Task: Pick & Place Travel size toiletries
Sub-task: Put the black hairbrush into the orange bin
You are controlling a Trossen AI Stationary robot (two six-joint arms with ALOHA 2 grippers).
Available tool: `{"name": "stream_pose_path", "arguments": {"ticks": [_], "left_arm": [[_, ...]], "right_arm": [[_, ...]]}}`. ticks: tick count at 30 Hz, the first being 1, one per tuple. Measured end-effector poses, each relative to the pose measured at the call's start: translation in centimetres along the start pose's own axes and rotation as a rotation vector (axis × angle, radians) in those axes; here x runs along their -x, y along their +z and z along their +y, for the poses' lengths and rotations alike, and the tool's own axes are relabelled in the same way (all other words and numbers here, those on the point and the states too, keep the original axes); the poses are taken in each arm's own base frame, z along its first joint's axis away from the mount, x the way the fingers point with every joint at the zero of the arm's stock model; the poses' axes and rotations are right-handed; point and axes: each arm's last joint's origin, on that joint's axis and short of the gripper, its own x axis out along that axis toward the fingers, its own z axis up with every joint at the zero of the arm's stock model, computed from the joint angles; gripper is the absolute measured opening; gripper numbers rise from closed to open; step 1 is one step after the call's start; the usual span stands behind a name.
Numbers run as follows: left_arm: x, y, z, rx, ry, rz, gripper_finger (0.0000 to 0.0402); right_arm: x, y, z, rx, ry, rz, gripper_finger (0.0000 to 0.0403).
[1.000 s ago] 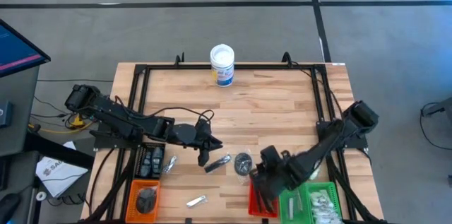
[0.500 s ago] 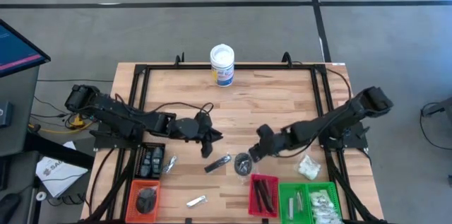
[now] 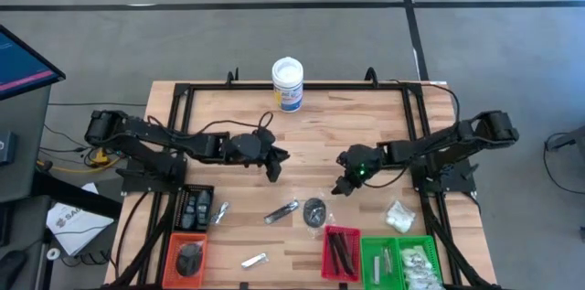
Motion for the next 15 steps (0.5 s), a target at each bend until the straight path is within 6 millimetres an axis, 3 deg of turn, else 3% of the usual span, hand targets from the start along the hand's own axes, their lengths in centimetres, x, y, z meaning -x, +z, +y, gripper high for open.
{"name": "stream_pose_path", "arguments": {"ticks": [5,15], "left_arm": [[-0.3,0.6,1.0,0.043,0.032,-0.016,0.0063],[-0.4,0.9,1.5,0.078,0.057,-0.031,0.0063]], "right_arm": [[-1.0,0.3,-2.1,0.023,-0.044,0.051,0.0118],[-3.0,1.4,-3.7,-0.007,0.001,0.078,0.0118]]}}
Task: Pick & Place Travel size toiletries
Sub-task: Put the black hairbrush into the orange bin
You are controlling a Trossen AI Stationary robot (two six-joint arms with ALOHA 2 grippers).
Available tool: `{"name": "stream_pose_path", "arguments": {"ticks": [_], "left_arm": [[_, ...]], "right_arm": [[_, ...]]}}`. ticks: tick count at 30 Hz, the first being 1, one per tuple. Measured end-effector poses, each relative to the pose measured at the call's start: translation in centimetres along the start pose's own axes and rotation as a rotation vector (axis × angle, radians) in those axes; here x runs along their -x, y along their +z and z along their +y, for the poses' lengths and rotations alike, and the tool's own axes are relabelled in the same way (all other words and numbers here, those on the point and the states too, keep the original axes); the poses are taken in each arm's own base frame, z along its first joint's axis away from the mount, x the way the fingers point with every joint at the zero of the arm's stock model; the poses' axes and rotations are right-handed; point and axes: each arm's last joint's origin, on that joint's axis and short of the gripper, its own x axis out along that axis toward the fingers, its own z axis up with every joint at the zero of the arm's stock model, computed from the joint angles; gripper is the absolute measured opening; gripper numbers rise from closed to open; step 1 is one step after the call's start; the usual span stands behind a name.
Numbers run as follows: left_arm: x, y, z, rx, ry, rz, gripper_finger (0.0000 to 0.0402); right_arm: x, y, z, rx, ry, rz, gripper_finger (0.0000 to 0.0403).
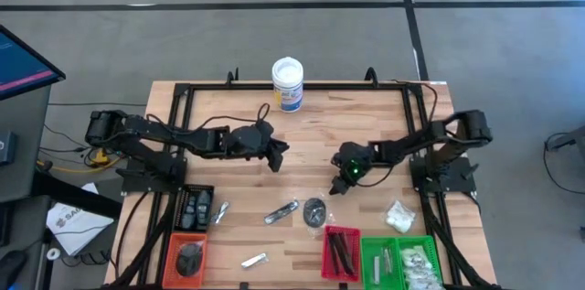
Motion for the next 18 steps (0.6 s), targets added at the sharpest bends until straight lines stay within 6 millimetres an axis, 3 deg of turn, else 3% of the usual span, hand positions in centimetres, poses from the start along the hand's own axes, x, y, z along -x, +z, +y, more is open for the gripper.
{"name": "stream_pose_path", "arguments": {"ticks": [18], "left_arm": [[-0.1,0.2,0.2,0.028,0.015,-0.009,0.0063]], "right_arm": [[-2.4,1.9,2.0,0.066,-0.008,0.03,0.0119]]}}
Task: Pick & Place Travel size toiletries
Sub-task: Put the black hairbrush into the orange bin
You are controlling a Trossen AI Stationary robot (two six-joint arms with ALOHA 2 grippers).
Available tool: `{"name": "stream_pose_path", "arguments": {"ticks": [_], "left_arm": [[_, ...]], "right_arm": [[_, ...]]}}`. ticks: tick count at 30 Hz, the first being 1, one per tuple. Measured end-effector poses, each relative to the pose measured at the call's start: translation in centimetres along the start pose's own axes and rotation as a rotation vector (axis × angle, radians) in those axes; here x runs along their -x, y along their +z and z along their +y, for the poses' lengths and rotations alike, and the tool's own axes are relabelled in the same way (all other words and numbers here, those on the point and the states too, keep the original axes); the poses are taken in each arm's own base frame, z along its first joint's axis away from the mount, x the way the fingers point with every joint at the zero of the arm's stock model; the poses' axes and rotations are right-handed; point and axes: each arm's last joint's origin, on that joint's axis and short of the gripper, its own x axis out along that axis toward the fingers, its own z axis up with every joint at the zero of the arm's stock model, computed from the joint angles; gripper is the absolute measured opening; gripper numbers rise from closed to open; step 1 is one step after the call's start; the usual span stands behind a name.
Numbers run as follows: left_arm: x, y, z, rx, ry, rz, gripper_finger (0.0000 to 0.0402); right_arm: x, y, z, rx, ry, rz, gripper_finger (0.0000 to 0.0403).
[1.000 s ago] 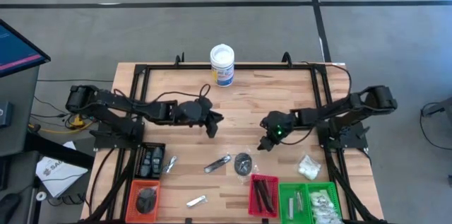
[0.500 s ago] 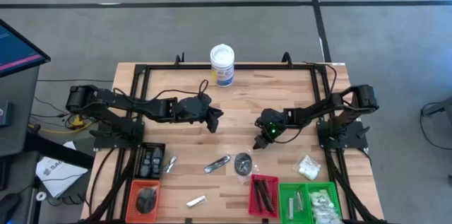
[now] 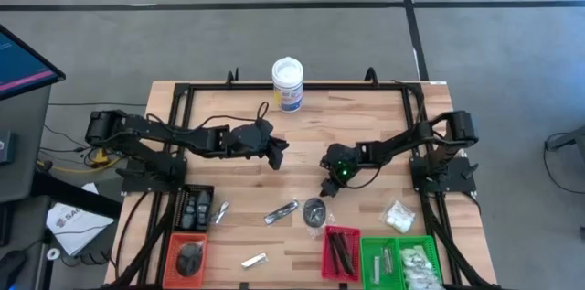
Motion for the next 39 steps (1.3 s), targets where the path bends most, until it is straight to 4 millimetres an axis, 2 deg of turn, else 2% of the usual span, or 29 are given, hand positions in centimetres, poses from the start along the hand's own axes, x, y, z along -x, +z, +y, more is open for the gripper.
{"name": "stream_pose_path", "arguments": {"ticks": [10,16,23,34,39], "left_arm": [[0.0,0.0,0.0,-0.003,0.0,0.0,0.0063],[0.0,0.0,0.0,-0.005,0.0,0.0,0.0063],[0.1,-0.1,-0.1,-0.004,-0.006,0.001,0.0063],[0.1,-0.2,-0.3,-0.007,-0.01,0.004,0.0063],[0.1,-0.2,-0.3,-0.007,-0.01,0.004,0.0063]], "right_arm": [[-0.2,-0.2,0.3,0.027,0.0,0.004,0.0119],[-1.5,-0.1,0.2,0.028,0.065,0.048,0.0119],[-1.7,0.1,0.4,0.03,0.069,0.05,0.0119],[-1.6,0.2,0.4,0.046,0.02,0.022,0.0119],[-1.7,0.7,1.0,0.095,-0.101,0.036,0.0125]]}}
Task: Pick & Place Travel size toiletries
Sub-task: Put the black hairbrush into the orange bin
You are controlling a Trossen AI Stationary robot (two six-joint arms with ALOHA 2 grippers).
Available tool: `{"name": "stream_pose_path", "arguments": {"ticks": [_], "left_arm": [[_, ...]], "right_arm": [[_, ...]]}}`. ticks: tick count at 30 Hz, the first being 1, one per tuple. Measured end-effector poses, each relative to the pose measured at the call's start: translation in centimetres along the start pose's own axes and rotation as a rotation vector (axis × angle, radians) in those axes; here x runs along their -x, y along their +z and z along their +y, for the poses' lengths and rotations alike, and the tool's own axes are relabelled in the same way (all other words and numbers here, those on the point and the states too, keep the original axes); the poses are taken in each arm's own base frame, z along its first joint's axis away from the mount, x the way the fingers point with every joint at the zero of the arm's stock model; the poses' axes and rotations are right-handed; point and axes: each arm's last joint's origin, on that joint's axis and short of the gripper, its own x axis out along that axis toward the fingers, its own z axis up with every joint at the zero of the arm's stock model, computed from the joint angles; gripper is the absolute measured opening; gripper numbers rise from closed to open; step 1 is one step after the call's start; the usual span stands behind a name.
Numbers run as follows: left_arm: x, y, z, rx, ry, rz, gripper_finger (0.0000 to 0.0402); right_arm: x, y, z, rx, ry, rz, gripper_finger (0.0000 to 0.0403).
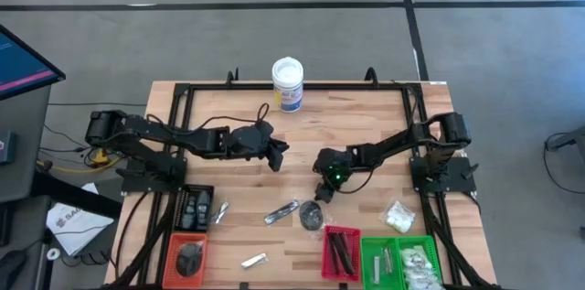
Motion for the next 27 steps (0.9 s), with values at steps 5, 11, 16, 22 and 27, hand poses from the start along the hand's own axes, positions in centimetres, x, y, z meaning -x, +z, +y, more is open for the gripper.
{"name": "stream_pose_path", "arguments": {"ticks": [5,11,16,22,27], "left_arm": [[0.0,0.0,0.0,-0.001,0.0,0.0,0.0063],[0.1,-0.1,-0.2,-0.006,-0.006,0.003,0.0063],[0.1,-0.2,-0.3,-0.01,-0.01,0.005,0.0063],[0.2,-0.3,-0.4,-0.013,-0.015,0.008,0.0063],[0.2,-0.4,-0.5,-0.015,-0.017,0.01,0.0063]], "right_arm": [[0.0,0.7,0.9,0.066,-0.01,-0.024,0.0147],[-0.8,0.9,0.5,0.054,0.021,-0.015,0.0158],[-1.9,1.1,0.2,0.023,0.081,0.004,0.0149],[-1.8,1.1,0.3,0.019,0.098,0.016,0.0134],[-1.8,0.9,0.4,0.028,0.105,0.035,0.0125]]}}
